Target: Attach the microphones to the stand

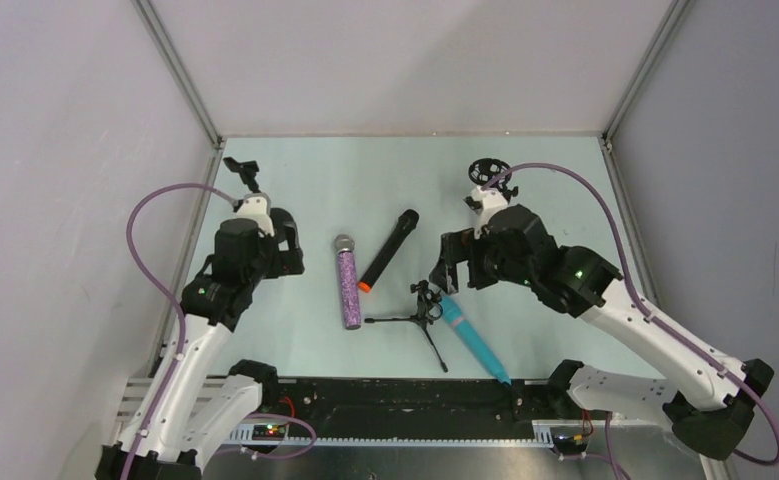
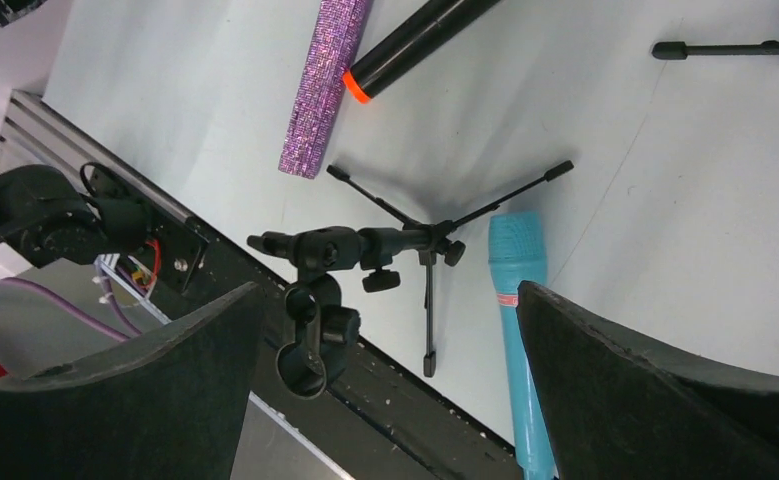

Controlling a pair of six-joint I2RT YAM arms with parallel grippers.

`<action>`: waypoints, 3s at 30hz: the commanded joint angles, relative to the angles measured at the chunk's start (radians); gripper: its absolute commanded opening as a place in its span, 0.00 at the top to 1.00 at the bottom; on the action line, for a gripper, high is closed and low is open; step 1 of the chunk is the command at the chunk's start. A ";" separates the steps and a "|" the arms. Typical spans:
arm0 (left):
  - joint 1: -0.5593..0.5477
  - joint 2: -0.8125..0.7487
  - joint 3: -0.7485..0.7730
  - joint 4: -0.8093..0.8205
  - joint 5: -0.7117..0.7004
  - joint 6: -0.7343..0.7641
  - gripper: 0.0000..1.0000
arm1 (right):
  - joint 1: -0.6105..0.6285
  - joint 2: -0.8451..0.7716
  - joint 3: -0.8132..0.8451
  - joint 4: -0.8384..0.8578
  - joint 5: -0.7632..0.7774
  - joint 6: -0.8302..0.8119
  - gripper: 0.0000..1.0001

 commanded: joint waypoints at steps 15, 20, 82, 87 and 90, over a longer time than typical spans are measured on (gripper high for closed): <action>-0.005 -0.014 -0.002 0.034 0.060 0.008 0.00 | 0.334 0.152 0.140 -0.181 0.353 0.056 0.01; -0.005 -0.052 -0.025 0.029 0.113 -0.075 0.00 | 0.358 0.218 0.139 -0.234 0.441 0.080 0.00; -0.005 -0.111 -0.115 0.021 0.097 -0.128 0.00 | 0.312 0.319 0.134 0.092 0.190 -0.199 0.87; -0.005 -0.109 -0.114 0.022 0.096 -0.129 0.00 | 0.312 0.300 0.135 0.124 0.180 -0.225 0.98; -0.004 -0.109 -0.115 0.022 0.095 -0.129 0.00 | 0.312 0.286 0.135 0.151 0.171 -0.250 1.00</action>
